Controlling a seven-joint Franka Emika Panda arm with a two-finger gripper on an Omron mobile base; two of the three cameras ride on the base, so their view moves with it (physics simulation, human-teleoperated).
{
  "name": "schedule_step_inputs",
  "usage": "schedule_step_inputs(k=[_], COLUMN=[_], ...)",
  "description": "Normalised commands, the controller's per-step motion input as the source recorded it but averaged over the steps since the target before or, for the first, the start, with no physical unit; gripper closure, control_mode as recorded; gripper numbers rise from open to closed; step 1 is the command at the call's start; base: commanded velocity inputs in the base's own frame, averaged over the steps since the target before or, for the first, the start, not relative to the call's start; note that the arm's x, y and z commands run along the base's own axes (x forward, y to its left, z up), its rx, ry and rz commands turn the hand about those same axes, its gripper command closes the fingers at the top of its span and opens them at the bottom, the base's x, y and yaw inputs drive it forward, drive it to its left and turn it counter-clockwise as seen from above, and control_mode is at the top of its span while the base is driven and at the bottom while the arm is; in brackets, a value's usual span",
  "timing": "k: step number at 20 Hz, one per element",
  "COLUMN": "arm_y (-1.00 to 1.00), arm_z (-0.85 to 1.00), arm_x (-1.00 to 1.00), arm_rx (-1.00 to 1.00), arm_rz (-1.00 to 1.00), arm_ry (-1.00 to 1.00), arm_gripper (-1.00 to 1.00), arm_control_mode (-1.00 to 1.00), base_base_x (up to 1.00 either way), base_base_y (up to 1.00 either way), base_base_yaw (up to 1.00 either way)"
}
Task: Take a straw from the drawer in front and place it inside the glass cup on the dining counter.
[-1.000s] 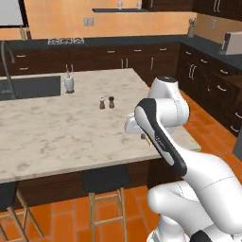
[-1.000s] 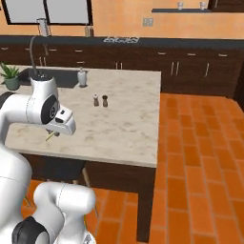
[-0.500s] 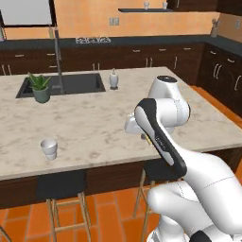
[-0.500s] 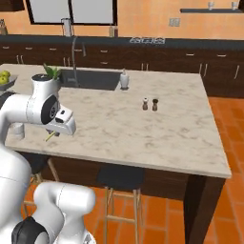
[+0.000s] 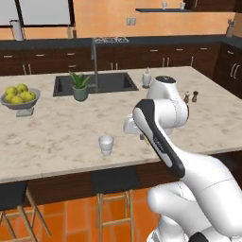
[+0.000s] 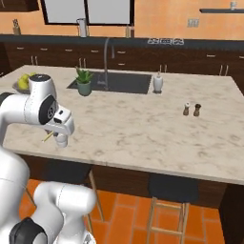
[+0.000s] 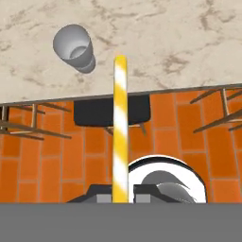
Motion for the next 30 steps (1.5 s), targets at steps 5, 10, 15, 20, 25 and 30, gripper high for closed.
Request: schedule_step_inputs(k=[5,10,15,20,25,30], arm_y=[0.00,0.00,0.09,-0.12,-0.28,-0.04], arm_z=[0.00,0.00,0.06,0.33,0.05,0.00], arm_x=[0.00,0.00,0.04,-0.10,0.24,0.28], arm_rx=[0.00,0.00,0.00,0.09,0.20,0.30], arm_rz=[0.00,0.00,0.00,0.36,0.60,0.57], arm_ry=[0.00,0.00,-0.03,-0.46,-0.41,-0.29], arm_gripper=[1.00,1.00,1.00,1.00,1.00,1.00], arm_control_mode=[1.00,1.00,-1.00,-1.00,-1.00,-1.00], base_base_x=[0.62,0.85,0.68,0.00,0.00,0.00], base_base_y=[0.28,0.28,0.33,0.00,0.00,0.00], base_base_yaw=[0.00,0.00,0.00,0.00,0.00,0.00])
